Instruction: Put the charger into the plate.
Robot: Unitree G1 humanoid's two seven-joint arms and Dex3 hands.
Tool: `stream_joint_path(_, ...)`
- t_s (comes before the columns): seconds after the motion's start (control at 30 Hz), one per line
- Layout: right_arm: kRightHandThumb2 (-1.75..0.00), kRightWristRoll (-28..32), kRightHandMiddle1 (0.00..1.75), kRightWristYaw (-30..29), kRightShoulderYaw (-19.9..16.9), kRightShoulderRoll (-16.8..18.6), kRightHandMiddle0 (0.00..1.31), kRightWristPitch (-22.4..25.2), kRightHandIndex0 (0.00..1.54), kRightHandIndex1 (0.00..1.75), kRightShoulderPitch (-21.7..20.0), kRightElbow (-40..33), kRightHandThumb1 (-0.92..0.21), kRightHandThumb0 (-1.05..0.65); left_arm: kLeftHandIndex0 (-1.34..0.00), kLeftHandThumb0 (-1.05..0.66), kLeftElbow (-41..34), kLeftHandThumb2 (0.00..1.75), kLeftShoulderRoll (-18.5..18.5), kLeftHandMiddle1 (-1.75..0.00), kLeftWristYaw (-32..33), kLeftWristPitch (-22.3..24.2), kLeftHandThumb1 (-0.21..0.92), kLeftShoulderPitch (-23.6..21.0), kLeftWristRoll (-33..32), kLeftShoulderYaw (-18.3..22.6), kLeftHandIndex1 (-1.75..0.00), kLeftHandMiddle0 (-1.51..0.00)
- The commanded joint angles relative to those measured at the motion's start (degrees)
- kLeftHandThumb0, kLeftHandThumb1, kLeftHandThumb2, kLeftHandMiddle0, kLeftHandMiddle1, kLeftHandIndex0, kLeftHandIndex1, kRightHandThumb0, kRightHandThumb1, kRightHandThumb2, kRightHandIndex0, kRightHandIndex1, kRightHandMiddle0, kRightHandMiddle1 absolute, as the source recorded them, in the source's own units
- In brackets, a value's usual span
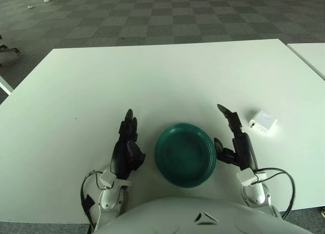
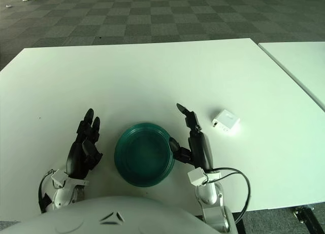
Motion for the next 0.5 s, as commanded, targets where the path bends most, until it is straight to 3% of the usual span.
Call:
stream_joint_path(0.0, -0.74, -14.9, 0.88, -9.7, -5.5, -4.1, 0.00, -0.6, 0.39, 0.11, -4.3, -6.2, -0.92, -0.83, 0.00, -1.05, 4.3, 1.11, 0.8, 0.00, 1.0, 1.1, 0.92, 0.2, 1.6, 1.5, -0.21, 0.00)
stream_joint_path(0.23, -0.67, -28.1, 0.99, -12.1, -8.0, -3.5, 0.00, 10.9, 0.45, 0.15, -4.0, -12.9, -0.92, -0.85, 0.00, -1.05, 4.8, 1.12, 0.4, 0.00, 1.1, 1.0, 0.92, -0.1, 2.0, 2.0, -0.24, 0.00)
stream_joint_path(0.47, -0.56, -32.0, 1.01, -6.8, -8.9, -4.0, 0.00, 21.2, 0.42, 0.15, -3.8, -15.0, -0.92, -0.86, 0.00, -1.05, 5.7, 1.11, 0.2, -0.01, 1.0, 0.9, 0.92, -0.5, 1.7, 2.4, -0.28, -0.02)
